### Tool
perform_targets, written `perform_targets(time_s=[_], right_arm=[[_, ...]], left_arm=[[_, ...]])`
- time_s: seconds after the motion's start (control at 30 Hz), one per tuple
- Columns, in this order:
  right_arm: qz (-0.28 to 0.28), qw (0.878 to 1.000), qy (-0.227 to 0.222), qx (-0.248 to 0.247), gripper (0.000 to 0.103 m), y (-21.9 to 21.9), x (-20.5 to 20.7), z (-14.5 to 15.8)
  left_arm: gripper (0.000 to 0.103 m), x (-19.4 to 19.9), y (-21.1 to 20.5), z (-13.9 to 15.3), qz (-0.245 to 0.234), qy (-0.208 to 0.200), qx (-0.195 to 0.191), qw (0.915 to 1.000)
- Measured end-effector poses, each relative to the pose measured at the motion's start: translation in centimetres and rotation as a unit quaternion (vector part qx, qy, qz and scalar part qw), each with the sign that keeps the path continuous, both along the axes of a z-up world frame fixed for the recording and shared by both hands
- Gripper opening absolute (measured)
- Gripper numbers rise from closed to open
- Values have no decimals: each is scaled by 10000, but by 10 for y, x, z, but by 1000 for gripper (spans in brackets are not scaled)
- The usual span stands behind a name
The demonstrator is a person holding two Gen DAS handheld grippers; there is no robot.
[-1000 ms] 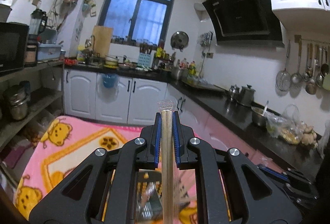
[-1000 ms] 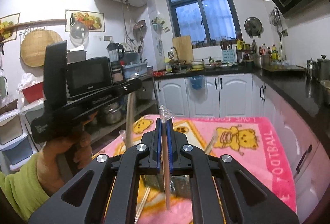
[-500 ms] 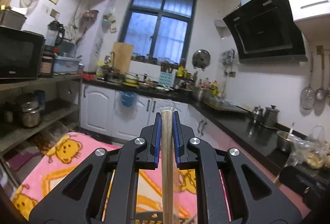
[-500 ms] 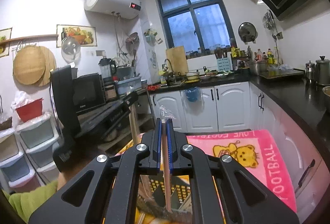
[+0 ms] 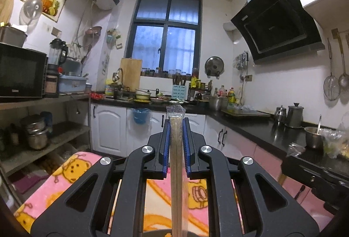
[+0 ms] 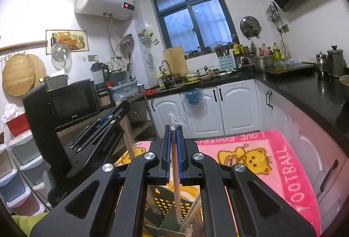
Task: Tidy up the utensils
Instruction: 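Lower the chopsticks into the caddy and open both tools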
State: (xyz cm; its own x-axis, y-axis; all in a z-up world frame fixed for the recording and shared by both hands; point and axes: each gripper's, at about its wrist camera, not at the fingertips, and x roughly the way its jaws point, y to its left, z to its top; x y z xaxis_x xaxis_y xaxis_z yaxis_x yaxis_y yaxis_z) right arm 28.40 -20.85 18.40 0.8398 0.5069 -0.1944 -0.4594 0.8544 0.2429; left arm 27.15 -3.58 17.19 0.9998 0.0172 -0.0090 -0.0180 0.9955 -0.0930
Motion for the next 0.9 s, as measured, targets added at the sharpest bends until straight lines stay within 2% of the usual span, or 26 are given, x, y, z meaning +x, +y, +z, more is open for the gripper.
perform_targets(time_s=[0.2, 0.57, 0.63, 0.67, 0.83, 0.9], right_arm=[[34, 9998, 203, 0, 6, 2, 5, -18], [40, 9982, 575, -143, 6, -4, -5, -37], [0, 9982, 558, -215, 12, -6, -10, -37], [-21, 9981, 541, -277, 17, -7, -14, -37], [-43, 9973, 617, -408, 21, -13, -26, -39], [-67, 9973, 595, -432, 31, -16, -33, -40]], left_arm=[[7, 1, -1, -14, -83, 115, 81, 9999], [9, -4, 13, -27, -424, 795, -35, 9959], [18, -8, 16, -29, -528, 914, -98, 9944], [19, -11, 17, -29, -564, 955, -95, 9938], [21, -26, 19, -31, -728, 1093, -79, 9913], [28, -33, 22, -32, -794, 1141, -112, 9902]])
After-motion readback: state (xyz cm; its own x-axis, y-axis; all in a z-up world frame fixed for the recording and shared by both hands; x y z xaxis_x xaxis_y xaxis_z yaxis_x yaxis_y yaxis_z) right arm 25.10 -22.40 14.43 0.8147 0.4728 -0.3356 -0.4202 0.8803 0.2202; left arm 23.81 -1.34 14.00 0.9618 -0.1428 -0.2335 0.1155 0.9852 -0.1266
